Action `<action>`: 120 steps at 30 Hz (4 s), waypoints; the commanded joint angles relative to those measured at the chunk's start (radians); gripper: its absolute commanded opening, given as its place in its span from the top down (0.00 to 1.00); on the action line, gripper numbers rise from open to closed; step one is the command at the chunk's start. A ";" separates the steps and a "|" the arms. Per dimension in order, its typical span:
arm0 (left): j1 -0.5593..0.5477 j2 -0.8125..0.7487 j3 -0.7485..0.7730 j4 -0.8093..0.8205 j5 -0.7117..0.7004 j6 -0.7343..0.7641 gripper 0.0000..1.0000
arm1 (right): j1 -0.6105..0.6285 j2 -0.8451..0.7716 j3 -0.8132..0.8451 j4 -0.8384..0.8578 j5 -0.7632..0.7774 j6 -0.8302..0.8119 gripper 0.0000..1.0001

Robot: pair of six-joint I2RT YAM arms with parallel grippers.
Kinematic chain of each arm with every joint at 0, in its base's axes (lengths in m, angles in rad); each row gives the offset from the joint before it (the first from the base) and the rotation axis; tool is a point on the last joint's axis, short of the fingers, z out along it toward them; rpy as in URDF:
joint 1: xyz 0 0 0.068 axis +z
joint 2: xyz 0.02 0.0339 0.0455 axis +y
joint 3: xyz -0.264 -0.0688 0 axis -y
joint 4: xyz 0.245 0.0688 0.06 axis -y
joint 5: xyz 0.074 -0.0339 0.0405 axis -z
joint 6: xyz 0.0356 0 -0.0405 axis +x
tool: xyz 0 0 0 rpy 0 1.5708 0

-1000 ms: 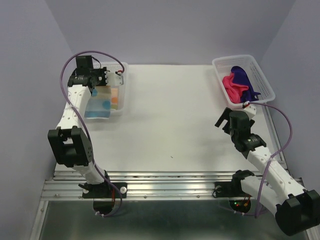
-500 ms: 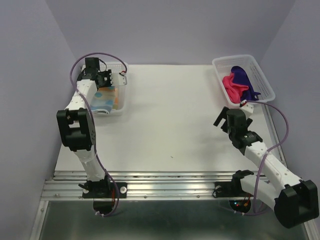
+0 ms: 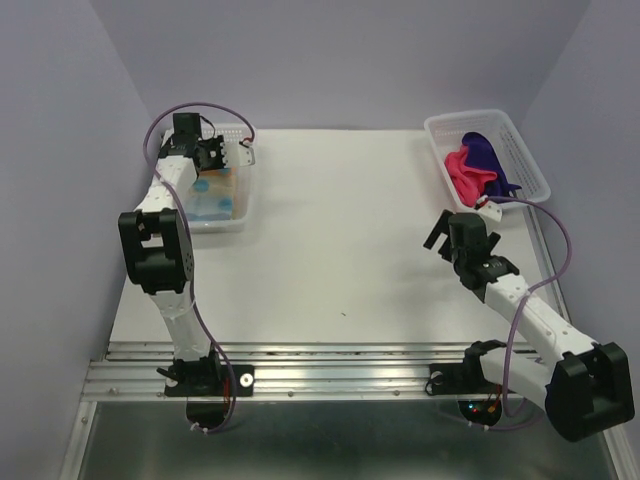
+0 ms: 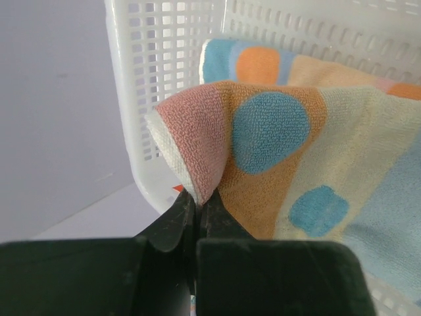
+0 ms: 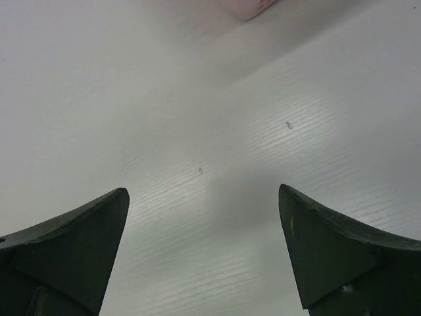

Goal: Fold and stack the towels
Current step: Neatly place the folded towel into the bin, then grab crumpled towel

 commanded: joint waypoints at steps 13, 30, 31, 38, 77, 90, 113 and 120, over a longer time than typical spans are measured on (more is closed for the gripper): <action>0.003 0.070 0.138 0.097 -0.021 -0.041 1.00 | 0.005 0.061 0.087 0.081 0.005 0.007 0.00; 0.003 0.065 0.185 0.030 -0.026 -0.109 0.01 | 0.005 0.069 0.108 0.084 -0.023 -0.024 0.00; 0.004 0.038 0.175 0.034 -0.018 -0.121 0.01 | 0.005 0.067 0.121 0.077 -0.044 -0.026 0.00; -0.004 -0.108 0.139 0.111 0.034 -0.303 0.01 | 0.005 -0.004 0.167 0.058 -0.090 -0.061 0.00; -0.245 -0.811 -0.842 0.643 0.054 -1.913 0.01 | -0.394 1.060 1.379 -0.305 -0.318 -0.751 0.00; -0.245 -0.783 -0.842 0.625 -0.003 -1.894 0.01 | -0.394 1.069 1.320 -0.175 0.049 -0.730 0.00; -0.245 -0.768 -0.841 0.611 -0.023 -1.894 0.01 | -0.442 1.048 1.254 -0.153 0.054 -0.710 0.30; -0.245 -0.758 -0.838 0.611 -0.027 -1.894 0.01 | -0.459 1.048 1.247 -0.138 -0.027 -0.704 0.32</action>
